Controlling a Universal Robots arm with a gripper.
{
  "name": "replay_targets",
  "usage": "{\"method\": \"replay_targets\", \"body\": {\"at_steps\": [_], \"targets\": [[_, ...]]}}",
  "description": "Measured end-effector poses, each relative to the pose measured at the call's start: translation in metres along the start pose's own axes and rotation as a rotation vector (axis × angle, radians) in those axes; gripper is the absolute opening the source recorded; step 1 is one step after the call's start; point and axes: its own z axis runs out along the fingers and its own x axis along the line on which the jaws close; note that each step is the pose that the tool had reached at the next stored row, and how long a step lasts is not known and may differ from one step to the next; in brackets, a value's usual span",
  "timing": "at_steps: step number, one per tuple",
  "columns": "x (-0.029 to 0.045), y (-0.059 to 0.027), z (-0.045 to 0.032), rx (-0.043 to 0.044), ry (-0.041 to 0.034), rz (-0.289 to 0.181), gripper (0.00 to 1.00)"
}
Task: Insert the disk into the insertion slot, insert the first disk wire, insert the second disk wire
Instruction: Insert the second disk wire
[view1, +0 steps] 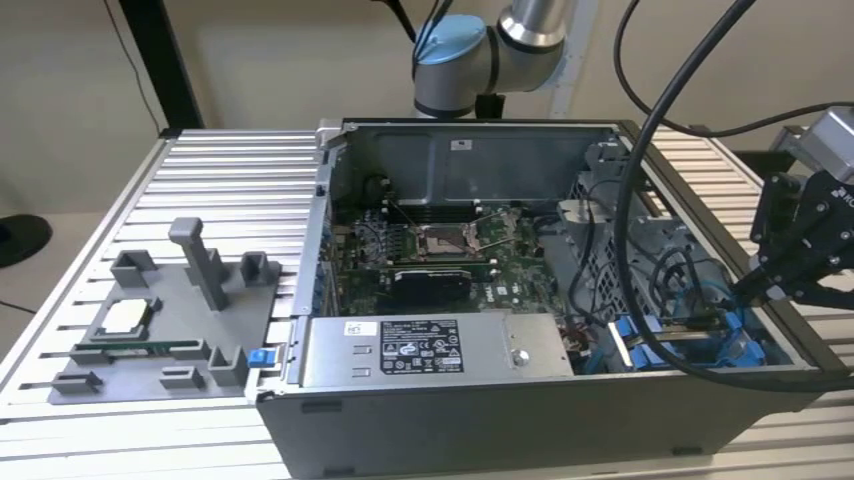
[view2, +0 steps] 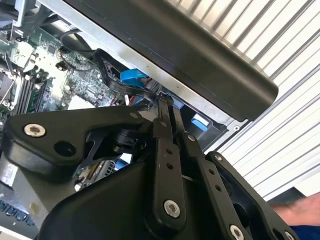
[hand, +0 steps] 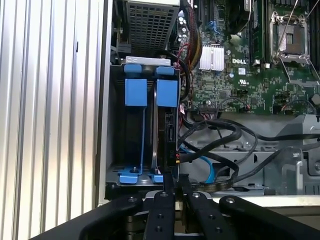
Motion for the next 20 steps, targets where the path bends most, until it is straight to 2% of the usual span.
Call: {"method": "replay_targets", "body": {"at_steps": [5, 9, 15, 20], "targets": [[-0.0001, 0.0006, -0.0013, 0.0001, -0.0039, 0.0, 0.0], [-0.0008, 0.0037, -0.0066, 0.0002, -0.009, 0.0, 0.0], [-0.0021, 0.0126, -0.0158, 0.0002, -0.01, 0.001, 0.0], [-0.0025, 0.0246, -0.0163, 0.0005, -0.0102, 0.001, 0.0]]}}
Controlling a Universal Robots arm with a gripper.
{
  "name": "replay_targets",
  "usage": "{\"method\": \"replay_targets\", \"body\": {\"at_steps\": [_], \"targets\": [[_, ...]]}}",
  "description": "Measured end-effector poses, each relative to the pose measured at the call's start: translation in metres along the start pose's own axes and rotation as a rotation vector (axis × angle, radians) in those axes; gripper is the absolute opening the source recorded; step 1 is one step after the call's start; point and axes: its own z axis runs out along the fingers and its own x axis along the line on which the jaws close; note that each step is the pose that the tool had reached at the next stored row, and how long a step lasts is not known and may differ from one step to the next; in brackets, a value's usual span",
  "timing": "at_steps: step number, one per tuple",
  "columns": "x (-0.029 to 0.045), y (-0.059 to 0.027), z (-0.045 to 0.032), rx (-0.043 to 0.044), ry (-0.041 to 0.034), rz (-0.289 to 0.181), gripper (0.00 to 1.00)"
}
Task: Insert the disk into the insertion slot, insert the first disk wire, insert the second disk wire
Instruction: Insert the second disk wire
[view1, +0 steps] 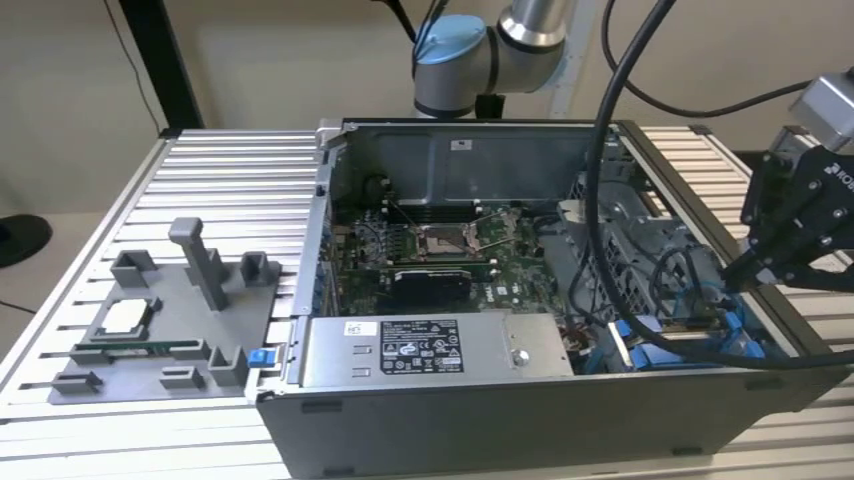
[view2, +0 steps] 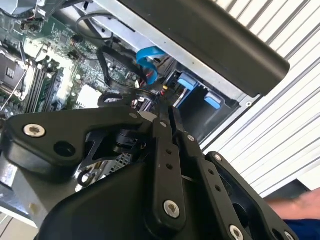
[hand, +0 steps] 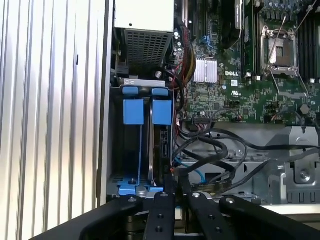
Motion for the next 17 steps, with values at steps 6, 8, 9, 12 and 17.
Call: {"method": "replay_targets", "body": {"at_steps": [6, 8, 9, 12, 17], "targets": [[-0.0007, 0.0153, 0.0007, 0.0008, 0.0001, 0.0, 0.0], [-0.0006, 0.0219, 0.0015, 0.0031, 0.0001, 0.0, 0.0], [-0.0006, 0.0255, 0.0021, 0.0049, 0.0001, -0.001, 0.0], [-0.0005, 0.0364, 0.0035, 0.0173, 0.0002, -0.002, 0.0], [0.0, 0.0528, 0.0072, 0.0872, 0.0027, -0.012, 0.0]]}}
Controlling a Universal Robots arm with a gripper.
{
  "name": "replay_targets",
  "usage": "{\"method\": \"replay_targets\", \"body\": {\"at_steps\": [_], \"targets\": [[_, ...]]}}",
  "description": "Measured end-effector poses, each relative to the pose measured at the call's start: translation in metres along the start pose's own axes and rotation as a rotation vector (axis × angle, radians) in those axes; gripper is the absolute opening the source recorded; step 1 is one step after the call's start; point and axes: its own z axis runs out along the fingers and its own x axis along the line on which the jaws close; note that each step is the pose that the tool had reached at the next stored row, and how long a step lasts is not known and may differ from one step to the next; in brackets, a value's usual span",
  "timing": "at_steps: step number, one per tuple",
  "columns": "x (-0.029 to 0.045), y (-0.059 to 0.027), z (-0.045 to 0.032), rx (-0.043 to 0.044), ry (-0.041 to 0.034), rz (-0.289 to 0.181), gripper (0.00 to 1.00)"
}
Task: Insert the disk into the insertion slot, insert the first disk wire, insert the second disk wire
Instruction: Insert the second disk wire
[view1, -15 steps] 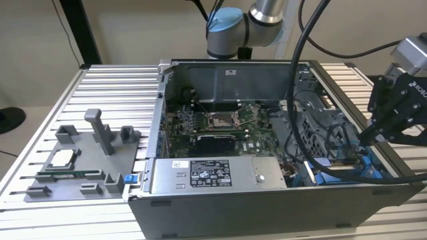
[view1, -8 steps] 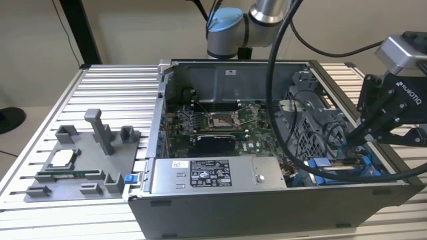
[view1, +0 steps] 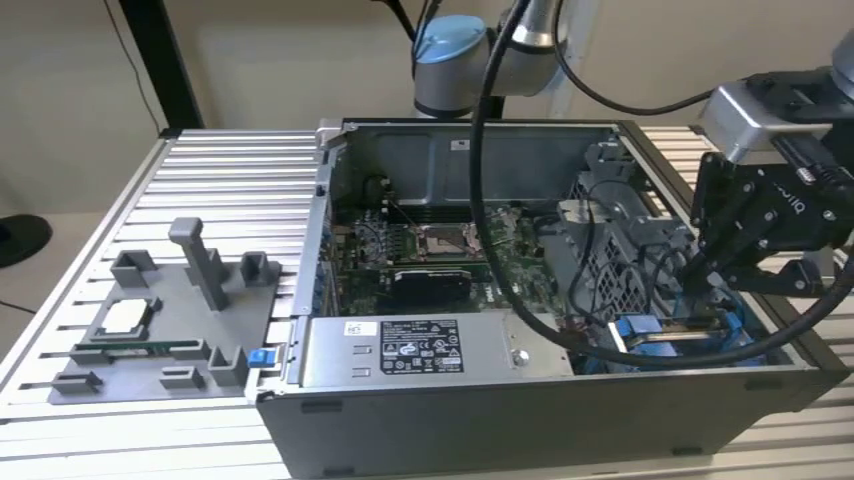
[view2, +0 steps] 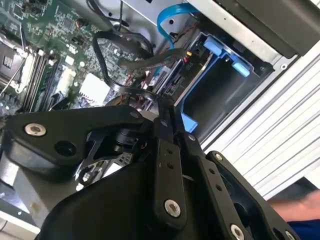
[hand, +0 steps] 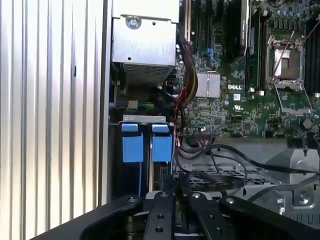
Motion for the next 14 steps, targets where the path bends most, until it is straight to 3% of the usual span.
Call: {"method": "replay_targets", "body": {"at_steps": [3, 8, 11, 14], "targets": [[0.0002, 0.0083, 0.0018, 0.0308, 0.0012, -0.004, 0.0], [0.0005, 0.0144, 0.0042, 0.0949, 0.0026, -0.013, 0.0], [0.0009, 0.0157, 0.0064, 0.1171, 0.003, -0.016, 0.0], [0.0015, 0.0161, 0.0098, 0.1286, 0.0033, -0.018, 0.0]]}}
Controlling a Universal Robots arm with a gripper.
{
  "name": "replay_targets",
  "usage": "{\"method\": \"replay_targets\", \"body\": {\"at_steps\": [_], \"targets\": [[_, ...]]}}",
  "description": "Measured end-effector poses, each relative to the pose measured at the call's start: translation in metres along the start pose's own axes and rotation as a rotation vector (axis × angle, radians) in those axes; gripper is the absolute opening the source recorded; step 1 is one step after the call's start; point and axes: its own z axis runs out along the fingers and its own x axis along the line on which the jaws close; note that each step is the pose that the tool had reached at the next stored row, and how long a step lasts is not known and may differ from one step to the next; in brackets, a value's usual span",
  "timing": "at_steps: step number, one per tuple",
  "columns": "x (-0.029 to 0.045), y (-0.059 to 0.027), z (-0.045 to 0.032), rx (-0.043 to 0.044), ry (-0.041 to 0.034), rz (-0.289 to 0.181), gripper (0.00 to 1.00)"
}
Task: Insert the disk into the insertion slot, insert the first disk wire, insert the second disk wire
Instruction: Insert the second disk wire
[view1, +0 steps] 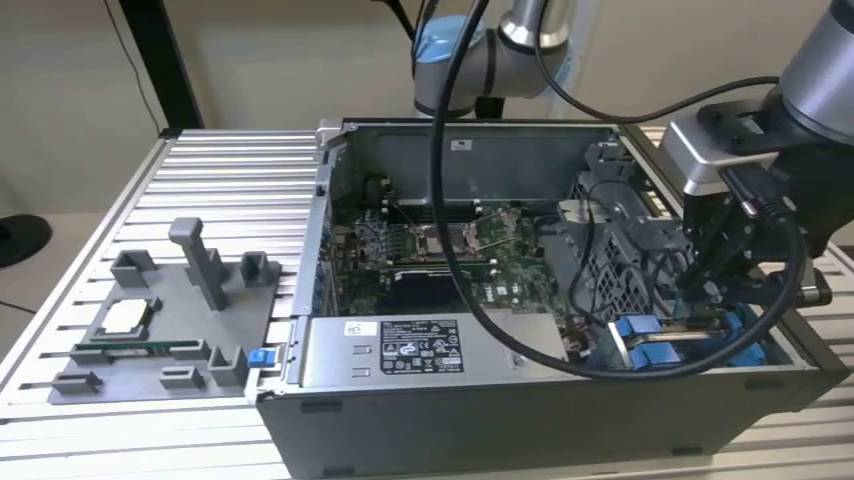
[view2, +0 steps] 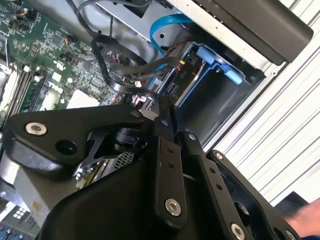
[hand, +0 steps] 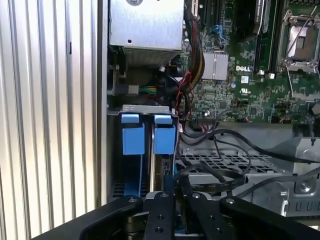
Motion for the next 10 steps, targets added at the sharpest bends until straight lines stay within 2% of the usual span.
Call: {"method": "replay_targets", "body": {"at_steps": [5, 10], "targets": [[0.001, 0.0017, 0.0064, 0.0127, 0.0011, -0.002, 0.0], [0.0017, 0.0035, 0.0119, 0.0189, 0.0051, -0.003, 0.0]]}}
